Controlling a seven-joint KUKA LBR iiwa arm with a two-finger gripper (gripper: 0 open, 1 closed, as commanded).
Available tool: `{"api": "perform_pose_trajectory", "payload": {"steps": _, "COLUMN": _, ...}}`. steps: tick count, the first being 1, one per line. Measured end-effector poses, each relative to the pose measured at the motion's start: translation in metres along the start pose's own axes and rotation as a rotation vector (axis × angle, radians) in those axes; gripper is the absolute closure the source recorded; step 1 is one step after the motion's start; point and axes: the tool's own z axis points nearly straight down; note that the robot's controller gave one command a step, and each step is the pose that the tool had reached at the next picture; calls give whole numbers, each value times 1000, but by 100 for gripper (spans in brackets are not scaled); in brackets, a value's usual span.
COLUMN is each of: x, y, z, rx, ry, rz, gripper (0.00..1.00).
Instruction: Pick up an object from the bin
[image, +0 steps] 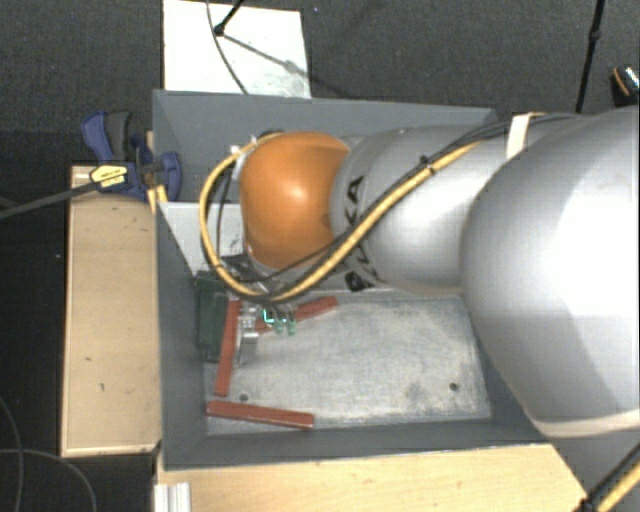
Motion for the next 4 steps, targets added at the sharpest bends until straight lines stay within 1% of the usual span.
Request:
{"api": "perform_pose_trajectory", "payload": {"steps": 1, "x": -21, "y": -55, "z": 73, "rx": 4, "ry": -2, "rz": -56, "gripper": 0}}
{"api": "perform_pose_trajectory", "payload": {"steps": 2, "x": -30, "y": -23, "z": 70, "rx": -2, "ry": -11, "rz": -1, "gripper": 0}}
{"api": "perform_pose_trajectory", "payload": {"steps": 3, "x": 3, "y": -56, "z": 72, "rx": 0, "ry": -5, "rz": 215, "gripper": 0}}
{"api": "perform_pose_trajectory", "payload": {"steps": 4, "x": 2, "y": -56, "z": 72, "rx": -2, "ry": -6, "rz": 218, "gripper": 100}}
